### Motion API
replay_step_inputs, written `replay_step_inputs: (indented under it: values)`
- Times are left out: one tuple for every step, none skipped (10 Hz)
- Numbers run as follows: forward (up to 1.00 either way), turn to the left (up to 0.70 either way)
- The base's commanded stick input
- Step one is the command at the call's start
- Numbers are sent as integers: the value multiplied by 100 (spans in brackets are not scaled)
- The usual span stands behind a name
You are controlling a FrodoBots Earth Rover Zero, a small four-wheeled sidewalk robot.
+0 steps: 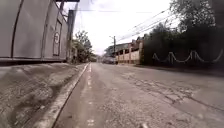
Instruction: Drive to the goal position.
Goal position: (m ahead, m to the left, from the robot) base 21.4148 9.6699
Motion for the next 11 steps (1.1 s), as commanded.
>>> replay_step_inputs:
  values:
    - [6, 0]
    - [6, 0]
    - [6, 0]
    - [6, 0]
    - [6, 0]
    - [6, 0]
    - [6, 0]
    - [6, 0]
    - [6, 0]
    - [6, 0]
    - [6, 0]
